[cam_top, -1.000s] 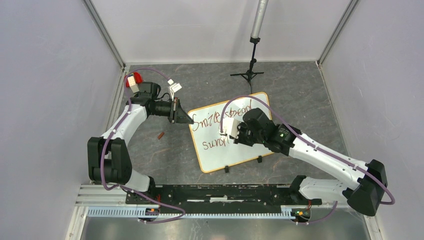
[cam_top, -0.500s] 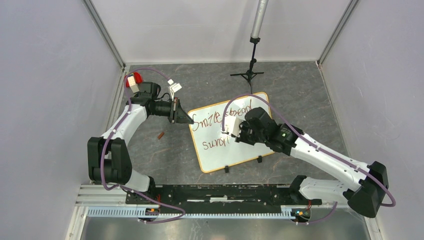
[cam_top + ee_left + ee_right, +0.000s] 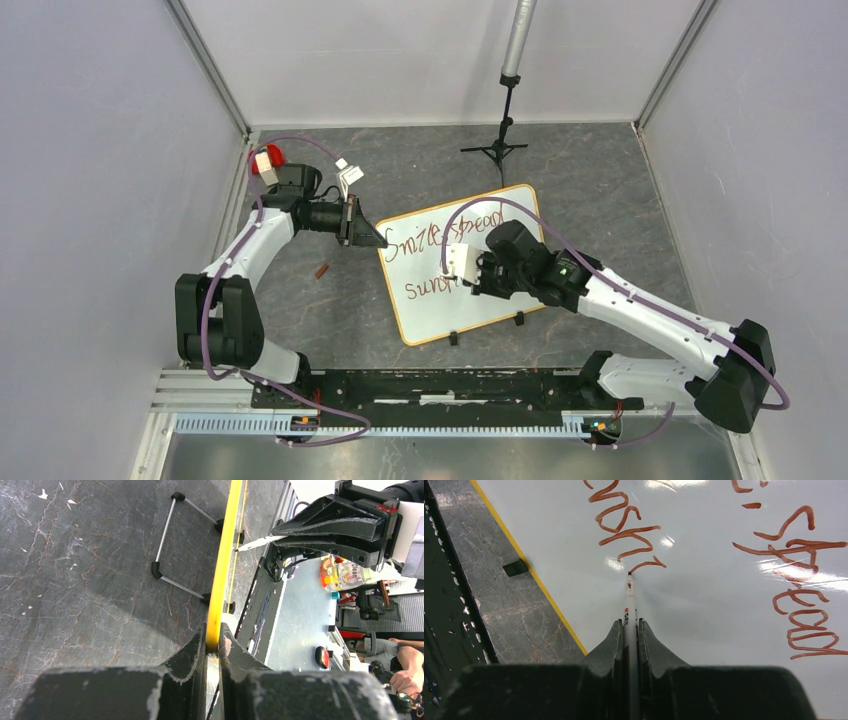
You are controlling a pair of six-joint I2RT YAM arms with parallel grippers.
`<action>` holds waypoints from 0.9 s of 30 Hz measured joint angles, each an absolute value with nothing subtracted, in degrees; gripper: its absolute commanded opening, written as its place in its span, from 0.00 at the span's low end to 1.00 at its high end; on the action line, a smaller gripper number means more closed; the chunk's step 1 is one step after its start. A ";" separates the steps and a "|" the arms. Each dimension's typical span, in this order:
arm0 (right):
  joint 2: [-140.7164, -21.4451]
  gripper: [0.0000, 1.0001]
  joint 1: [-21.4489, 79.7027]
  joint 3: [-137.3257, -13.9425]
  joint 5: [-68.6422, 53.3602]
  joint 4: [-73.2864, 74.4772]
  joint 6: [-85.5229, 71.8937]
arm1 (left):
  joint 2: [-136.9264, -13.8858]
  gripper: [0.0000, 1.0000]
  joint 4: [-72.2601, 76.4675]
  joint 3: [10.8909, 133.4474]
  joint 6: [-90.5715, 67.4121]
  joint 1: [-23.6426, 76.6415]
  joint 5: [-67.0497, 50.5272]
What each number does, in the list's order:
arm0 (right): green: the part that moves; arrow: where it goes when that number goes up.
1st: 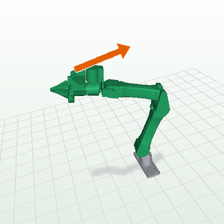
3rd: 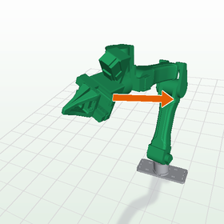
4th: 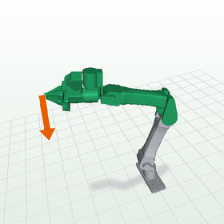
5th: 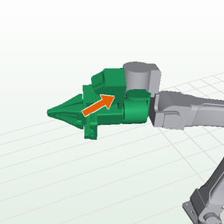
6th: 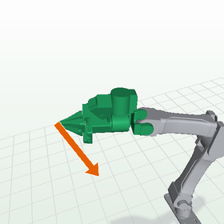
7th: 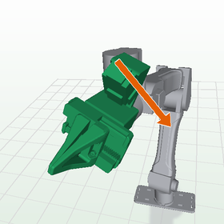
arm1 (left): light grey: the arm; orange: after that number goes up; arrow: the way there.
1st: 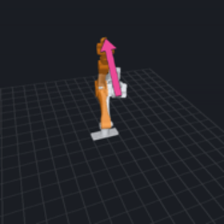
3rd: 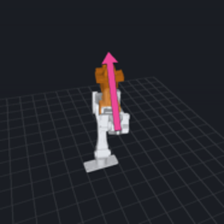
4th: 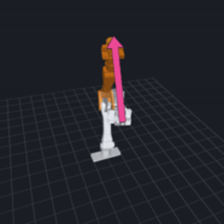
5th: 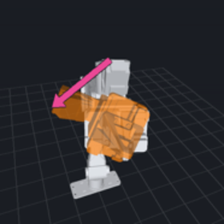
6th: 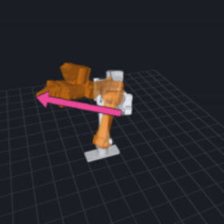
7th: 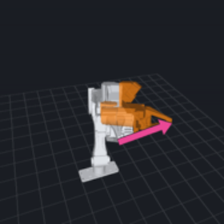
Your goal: Write a sentence on the whiteboard
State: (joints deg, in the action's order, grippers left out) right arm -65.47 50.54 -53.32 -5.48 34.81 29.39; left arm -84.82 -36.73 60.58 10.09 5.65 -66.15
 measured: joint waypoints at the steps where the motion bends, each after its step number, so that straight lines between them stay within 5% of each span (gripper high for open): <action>1: -65.47 0.00 50.57 -53.19 -5.52 35.18 29.52 | -84.84 0.02 -36.73 60.60 10.09 5.65 -66.15; 27: -67.07 0.00 50.57 -57.30 -0.80 33.32 29.87 | -85.21 0.02 -36.75 60.82 10.07 5.65 -66.32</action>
